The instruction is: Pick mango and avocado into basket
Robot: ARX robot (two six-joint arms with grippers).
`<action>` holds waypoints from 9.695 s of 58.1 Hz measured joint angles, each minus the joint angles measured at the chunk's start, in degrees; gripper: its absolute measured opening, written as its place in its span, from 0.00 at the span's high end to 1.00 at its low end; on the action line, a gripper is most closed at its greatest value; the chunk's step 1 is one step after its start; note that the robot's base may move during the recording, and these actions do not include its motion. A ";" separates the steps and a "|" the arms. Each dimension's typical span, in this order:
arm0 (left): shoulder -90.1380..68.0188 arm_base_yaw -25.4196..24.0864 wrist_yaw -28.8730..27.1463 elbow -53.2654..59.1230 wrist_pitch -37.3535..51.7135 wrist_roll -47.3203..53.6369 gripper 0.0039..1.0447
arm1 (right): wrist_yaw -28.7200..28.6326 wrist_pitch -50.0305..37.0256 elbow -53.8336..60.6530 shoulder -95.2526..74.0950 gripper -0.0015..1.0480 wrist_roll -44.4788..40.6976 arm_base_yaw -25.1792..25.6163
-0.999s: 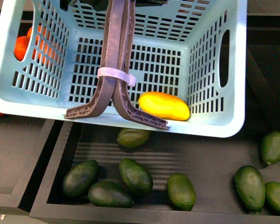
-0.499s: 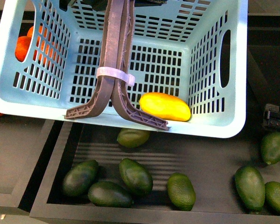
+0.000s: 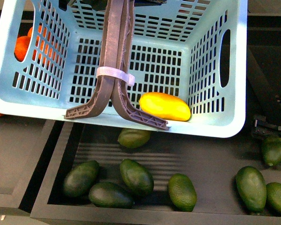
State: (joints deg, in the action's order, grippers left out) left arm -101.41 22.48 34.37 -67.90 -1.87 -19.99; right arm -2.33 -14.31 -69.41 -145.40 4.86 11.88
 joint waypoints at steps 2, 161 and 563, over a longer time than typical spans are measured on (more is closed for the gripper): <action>0.00 0.00 0.02 0.00 0.00 0.00 0.96 | -0.02 0.17 -0.28 -0.26 0.08 0.13 -0.09; -0.09 -0.02 -0.28 0.00 0.00 -0.20 0.96 | 6.97 -32.48 57.02 85.72 0.98 -4.63 -16.68; 15.23 -2.95 -53.59 33.11 49.05 3.58 0.56 | 2.36 14.40 68.41 145.26 0.08 -4.70 -11.89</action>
State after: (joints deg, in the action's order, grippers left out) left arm -86.17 19.53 -19.22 -34.79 47.18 -16.40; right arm 0.03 0.10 -0.99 -0.14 0.16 -0.01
